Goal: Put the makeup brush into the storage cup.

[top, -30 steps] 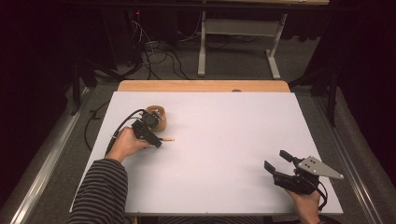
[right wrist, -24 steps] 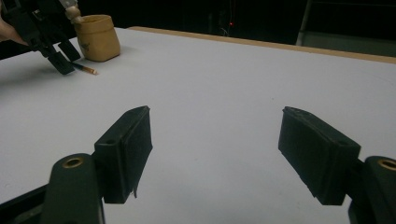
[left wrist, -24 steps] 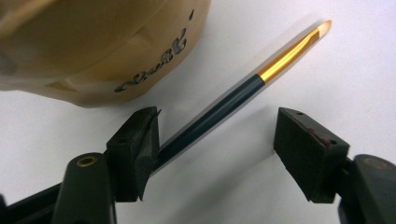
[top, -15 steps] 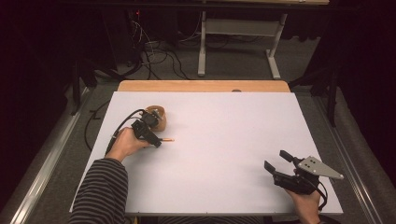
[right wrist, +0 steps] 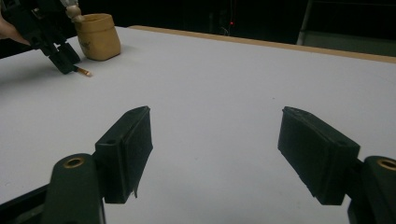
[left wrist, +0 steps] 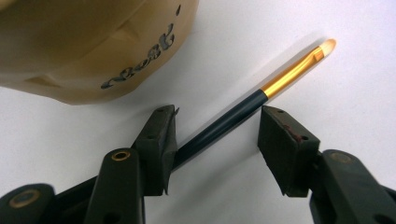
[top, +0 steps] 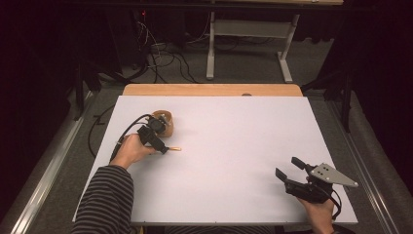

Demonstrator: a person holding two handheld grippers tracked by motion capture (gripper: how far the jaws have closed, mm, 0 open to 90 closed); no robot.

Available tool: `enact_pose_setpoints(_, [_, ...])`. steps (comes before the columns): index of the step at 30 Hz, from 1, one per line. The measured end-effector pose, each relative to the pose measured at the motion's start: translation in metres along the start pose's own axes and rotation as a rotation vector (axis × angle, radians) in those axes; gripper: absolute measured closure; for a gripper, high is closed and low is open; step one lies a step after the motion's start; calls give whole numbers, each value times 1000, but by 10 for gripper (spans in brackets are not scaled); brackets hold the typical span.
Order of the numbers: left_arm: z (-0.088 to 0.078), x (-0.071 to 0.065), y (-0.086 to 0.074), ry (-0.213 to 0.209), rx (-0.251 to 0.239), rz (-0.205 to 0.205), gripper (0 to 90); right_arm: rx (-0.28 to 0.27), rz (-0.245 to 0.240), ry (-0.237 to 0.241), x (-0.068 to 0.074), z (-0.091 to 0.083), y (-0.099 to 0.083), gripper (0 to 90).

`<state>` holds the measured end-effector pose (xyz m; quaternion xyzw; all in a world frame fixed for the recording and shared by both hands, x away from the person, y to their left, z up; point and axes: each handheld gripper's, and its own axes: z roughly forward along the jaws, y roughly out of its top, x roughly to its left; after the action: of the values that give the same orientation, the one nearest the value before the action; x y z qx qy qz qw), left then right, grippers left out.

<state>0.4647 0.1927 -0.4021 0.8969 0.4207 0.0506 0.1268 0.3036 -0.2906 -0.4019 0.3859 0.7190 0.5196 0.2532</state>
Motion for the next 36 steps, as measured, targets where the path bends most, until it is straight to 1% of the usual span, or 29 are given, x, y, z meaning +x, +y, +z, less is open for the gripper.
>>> enact_pose_setpoints(3, [0, -1, 0, -1, 0, 6, 499, -1, -3, 0, 0, 0, 0, 279])
enact_pose_setpoints(4, [0, -1, 0, -2, -5, 1, 507, 1, 1, 0, 0, 0, 0, 279])
enact_pose_setpoints(9, [-1, -3, -1, -6, -1, 15, 560, 0, 0, 0, 0, 0, 0, 279])
enact_pose_setpoints(10, [-1, -3, -1, -7, 6, 23, 567, 0, 0, 0, 0, 0, 0, 279])
enact_pose_setpoints(14, [-1, -4, -1, -8, 3, 29, 586, -1, -6, 0, 0, 0, 0, 279])
enact_pose_setpoints(17, [-1, -5, -1, -11, 9, 50, 618, -1, -6, 0, 0, 0, 0, 280])
enact_pose_setpoints(18, [-2, -5, -1, -11, 20, 67, 630, 0, -5, 0, 0, 0, 0, 280])
enact_pose_setpoints(26, [-2, -9, -1, -17, 31, 100, 696, 2, -5, -2, 0, 0, 0, 280])
enact_pose_setpoints(29, [-3, -10, 0, -21, 44, 111, 714, 3, -4, -1, 0, 1, 0, 280])
enact_pose_setpoints(36, [-2, -12, 1, -26, 52, 112, 748, 2, -2, -2, 0, 1, 0, 280])
